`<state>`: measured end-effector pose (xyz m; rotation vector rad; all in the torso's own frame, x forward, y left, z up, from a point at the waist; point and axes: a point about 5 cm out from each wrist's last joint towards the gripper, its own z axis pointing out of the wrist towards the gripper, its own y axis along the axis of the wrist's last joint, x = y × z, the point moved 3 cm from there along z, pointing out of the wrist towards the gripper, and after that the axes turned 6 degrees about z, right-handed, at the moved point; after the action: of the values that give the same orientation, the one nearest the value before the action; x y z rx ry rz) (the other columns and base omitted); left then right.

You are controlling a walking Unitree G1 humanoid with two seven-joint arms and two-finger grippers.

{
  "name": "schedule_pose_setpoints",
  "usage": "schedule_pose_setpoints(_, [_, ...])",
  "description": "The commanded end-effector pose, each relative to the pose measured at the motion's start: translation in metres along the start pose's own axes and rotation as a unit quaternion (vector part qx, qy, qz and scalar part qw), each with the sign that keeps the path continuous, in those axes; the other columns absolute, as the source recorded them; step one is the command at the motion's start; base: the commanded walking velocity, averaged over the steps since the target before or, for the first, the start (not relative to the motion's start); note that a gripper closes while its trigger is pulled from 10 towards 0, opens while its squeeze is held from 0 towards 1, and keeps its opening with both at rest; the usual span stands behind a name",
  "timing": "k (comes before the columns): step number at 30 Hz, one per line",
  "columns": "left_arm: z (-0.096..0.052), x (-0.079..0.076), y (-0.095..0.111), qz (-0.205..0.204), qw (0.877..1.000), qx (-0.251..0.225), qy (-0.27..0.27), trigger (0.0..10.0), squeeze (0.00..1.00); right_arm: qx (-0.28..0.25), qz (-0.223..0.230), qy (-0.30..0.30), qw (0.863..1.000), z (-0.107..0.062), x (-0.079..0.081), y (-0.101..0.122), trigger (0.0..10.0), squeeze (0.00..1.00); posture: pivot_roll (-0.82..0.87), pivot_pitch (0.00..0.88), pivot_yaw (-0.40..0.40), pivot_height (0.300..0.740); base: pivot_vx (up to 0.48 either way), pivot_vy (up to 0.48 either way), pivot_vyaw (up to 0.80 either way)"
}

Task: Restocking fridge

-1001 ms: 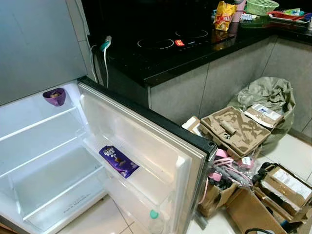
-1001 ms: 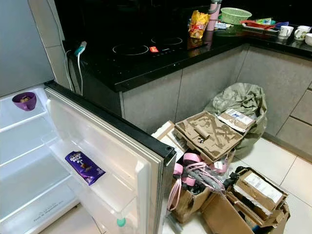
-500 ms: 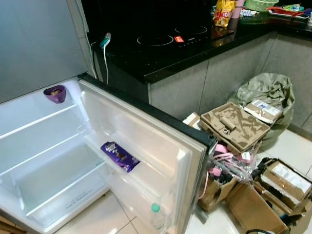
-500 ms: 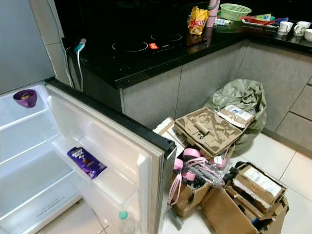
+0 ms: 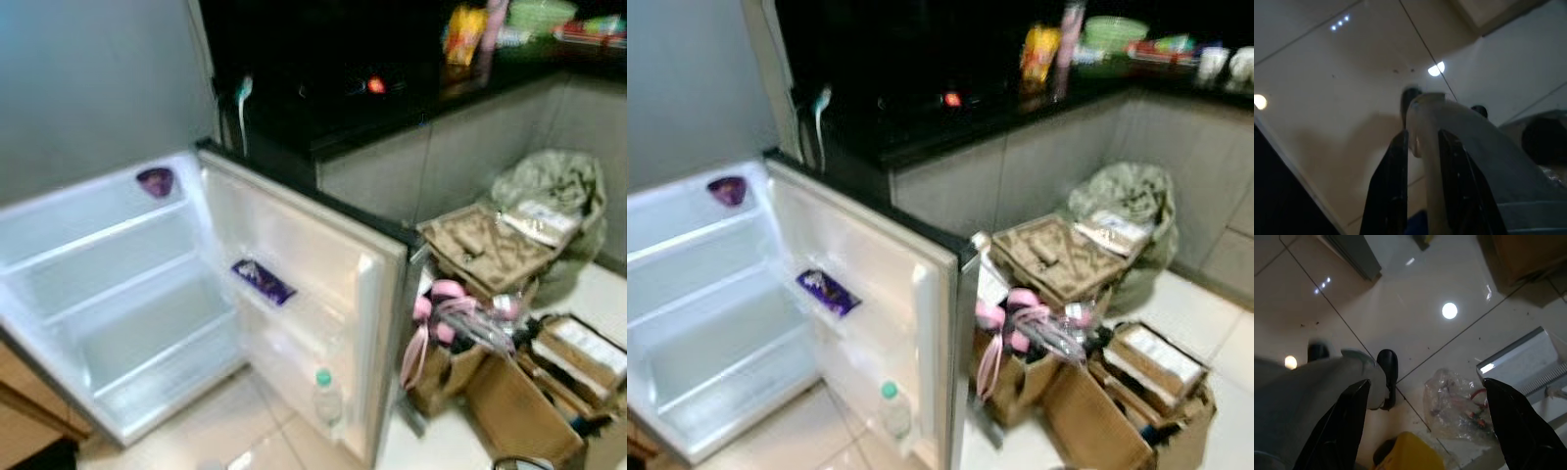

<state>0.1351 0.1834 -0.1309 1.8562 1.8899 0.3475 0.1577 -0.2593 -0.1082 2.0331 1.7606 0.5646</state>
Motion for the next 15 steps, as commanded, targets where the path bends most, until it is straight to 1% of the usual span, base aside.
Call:
schedule_pose_setpoints(1, [-0.003,0.000,-0.017,0.007,0.999,0.033,-0.003,10.0,0.00,0.015,0.002,0.001,1.000,-0.001,0.001,-0.011,10.0,0.00,-0.08,0.047,0.001,0.740,-0.330,0.000,0.00])
schedule_pose_setpoints(2, [-0.003,0.000,-0.017,0.006,0.999,0.033,-0.002,10.0,0.00,0.016,0.002,0.000,1.000,-0.001,0.001,-0.011,10.0,0.00,-0.08,0.047,0.001,0.740,-0.330,0.000,0.00])
schedule_pose_setpoints(3, [-0.003,0.001,-0.016,-0.003,1.000,0.028,-0.002,10.0,0.00,0.016,0.003,0.000,1.000,-0.002,0.001,-0.012,10.0,0.00,-0.08,0.048,0.002,0.740,0.000,0.000,0.00])
schedule_pose_setpoints(5, [-0.004,0.004,-0.015,0.011,0.999,0.029,0.006,10.0,0.00,0.017,0.003,0.000,1.000,-0.002,0.001,-0.012,10.0,0.00,-0.08,0.047,0.003,0.740,0.000,0.000,0.00])
schedule_pose_setpoints(8, [-0.004,0.008,-0.015,0.009,0.999,0.030,0.012,10.0,0.00,0.016,0.004,0.001,1.000,-0.001,0.002,-0.012,10.0,0.00,-0.08,0.046,0.003,0.740,0.000,0.000,0.00])
schedule_pose_setpoints(12, [-0.005,0.011,-0.014,0.002,1.000,0.026,0.015,10.0,0.00,0.006,0.004,0.016,1.000,-0.002,0.004,-0.010,10.0,0.00,-0.08,0.046,0.003,0.740,0.000,0.000,0.00])
schedule_pose_setpoints(13, [-0.006,0.012,-0.014,0.002,0.999,0.026,0.018,10.0,0.00,0.008,0.000,0.027,1.000,-0.002,0.005,-0.010,10.0,0.00,-0.08,0.046,0.003,0.740,0.000,0.000,0.79])
schedule_pose_setpoints(15, [-0.006,0.012,-0.015,0.003,0.999,0.028,0.017,10.0,0.00,0.010,-0.001,0.032,0.999,-0.002,0.005,-0.011,10.0,0.00,-0.08,0.044,0.002,0.740,0.000,0.000,0.79])
